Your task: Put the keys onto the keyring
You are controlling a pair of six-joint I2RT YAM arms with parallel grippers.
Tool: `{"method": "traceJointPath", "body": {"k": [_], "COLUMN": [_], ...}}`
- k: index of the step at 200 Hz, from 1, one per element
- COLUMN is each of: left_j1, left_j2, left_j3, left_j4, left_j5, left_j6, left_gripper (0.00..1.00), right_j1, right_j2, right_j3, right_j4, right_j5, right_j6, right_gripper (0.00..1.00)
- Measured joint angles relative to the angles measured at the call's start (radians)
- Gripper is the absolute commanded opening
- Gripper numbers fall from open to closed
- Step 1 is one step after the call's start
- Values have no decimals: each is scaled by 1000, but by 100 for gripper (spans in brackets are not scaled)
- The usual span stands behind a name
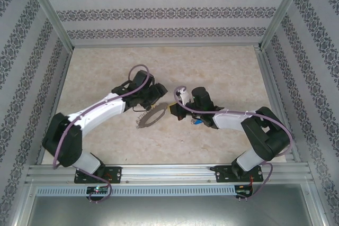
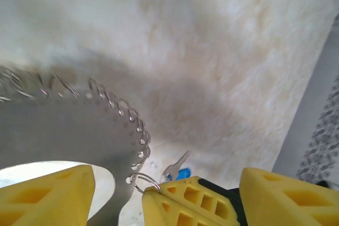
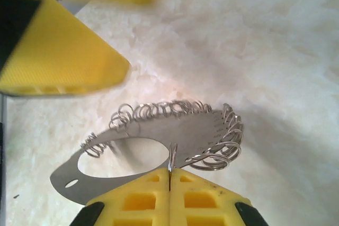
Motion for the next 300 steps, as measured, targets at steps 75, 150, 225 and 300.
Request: {"method": "traceJointPath", "body": {"k": [75,150,225,300], "left_j1": [105,167,223,223], "left_j2": [-179,-197,-191,-123], "left_j3": [13,10,17,30], "left_j4": [52,235,392,541], "left_j5": [-77,105,400,575], "left_j6": [433,724,734,659], "left_gripper": [92,72,42,40], "right_j1": [-78,-93,-107,-140], "right_j2": [-68,-105,-134,-144], "right_j3": [115,235,311,311], "right_j4": [-14,21,83,156], "right_j5": [-111,-123,-161,-190], "right_j6": [56,166,259,335], "right_gripper": [0,0,0,0]}}
